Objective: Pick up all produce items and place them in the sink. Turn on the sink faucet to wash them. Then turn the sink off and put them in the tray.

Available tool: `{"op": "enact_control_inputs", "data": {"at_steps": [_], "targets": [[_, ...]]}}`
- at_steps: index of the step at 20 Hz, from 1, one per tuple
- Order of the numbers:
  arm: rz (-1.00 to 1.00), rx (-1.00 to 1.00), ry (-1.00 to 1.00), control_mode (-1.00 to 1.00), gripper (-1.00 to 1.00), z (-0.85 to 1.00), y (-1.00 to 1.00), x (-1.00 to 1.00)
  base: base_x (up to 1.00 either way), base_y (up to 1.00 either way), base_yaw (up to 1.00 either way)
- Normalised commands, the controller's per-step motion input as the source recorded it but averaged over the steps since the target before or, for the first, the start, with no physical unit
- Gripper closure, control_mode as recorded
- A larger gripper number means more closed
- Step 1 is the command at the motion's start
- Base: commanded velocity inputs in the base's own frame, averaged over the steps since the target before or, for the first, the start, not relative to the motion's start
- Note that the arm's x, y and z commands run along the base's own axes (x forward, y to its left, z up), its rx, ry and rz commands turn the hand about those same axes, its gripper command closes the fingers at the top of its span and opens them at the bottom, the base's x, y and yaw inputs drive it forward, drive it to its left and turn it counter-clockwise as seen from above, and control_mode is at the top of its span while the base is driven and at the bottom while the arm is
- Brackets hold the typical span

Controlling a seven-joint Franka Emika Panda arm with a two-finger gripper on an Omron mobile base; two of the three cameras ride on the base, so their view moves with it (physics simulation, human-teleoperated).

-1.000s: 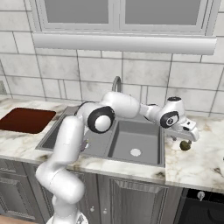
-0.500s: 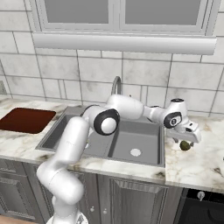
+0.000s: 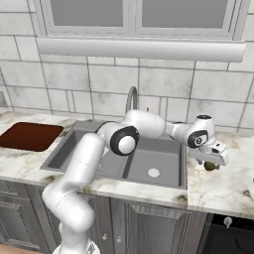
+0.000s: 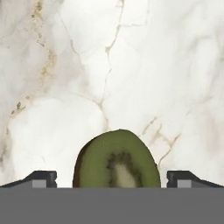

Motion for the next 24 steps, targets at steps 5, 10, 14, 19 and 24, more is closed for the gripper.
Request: {"op": "enact_control_inputs", "data": {"at_steps": [5,10,14,19,24], "targets": [[0.00,0.01,0.00,-1.00,1.00,-0.23,0.00,0.00,0.00,0.00,0.00],[0.00,0.00,0.01,-1.00,1.00,-0.04,0.00,0.00,0.00,0.00,0.00],[0.00,0.00,0.00,-1.00,1.00,0.00,0.00,-0.01,0.00,0.00,0.00],[0.00,-0.01,-0.04,-1.00,1.00,0.25,0.11,-0.23,0.00,0.00,0.00],[0.00,-0.03,-0.04,-1.00,1.00,0.44,0.36,-0.20,0.00,0.00,0.00]]}}
